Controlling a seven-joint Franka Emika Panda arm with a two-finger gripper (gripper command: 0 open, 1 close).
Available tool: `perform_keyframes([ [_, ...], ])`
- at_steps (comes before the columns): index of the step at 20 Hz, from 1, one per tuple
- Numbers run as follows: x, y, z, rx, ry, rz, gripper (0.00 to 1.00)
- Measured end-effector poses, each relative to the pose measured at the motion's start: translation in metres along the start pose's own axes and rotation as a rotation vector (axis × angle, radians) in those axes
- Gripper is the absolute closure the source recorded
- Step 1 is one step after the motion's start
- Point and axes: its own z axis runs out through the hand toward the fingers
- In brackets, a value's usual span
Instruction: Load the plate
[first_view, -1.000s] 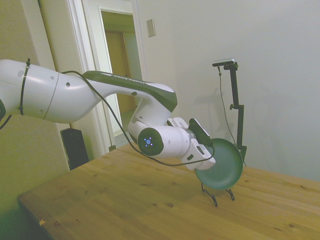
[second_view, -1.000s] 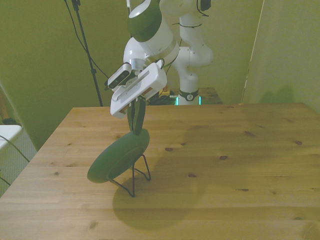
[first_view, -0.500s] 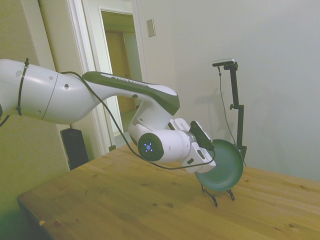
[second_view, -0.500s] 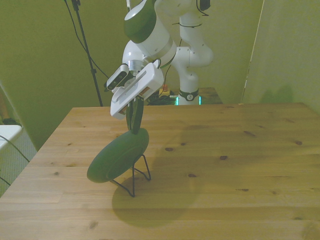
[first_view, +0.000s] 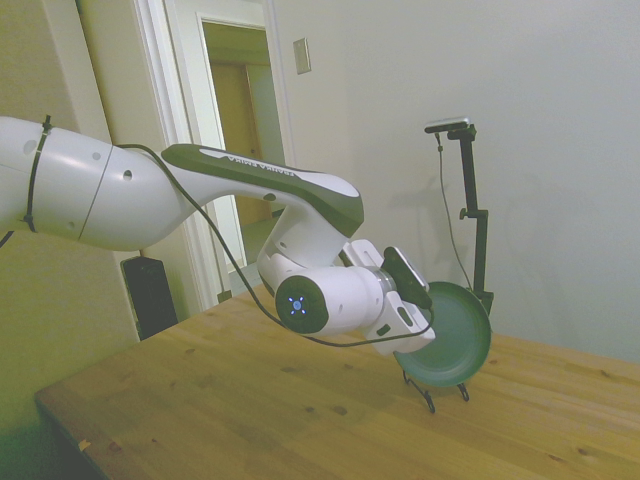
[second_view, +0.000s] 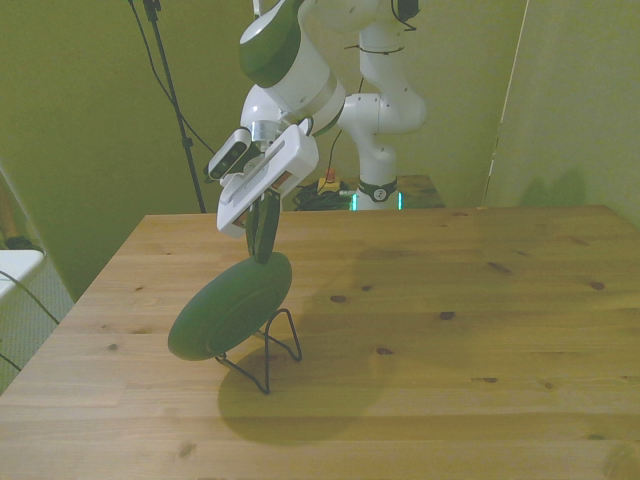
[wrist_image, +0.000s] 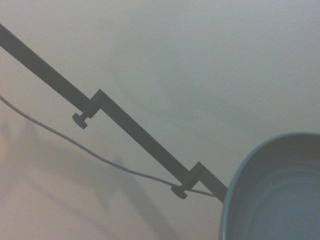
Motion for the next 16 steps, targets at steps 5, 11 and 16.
perform_keyframes([
  [5, 0.002, 0.004, -0.001, -0.002, 0.003, 0.001, 1.0],
  [11, -0.001, -0.004, 0.002, 0.025, 0.003, 0.012, 1.0],
  [16, -0.004, -0.006, 0.009, 0.041, 0.004, 0.023, 1.0],
])
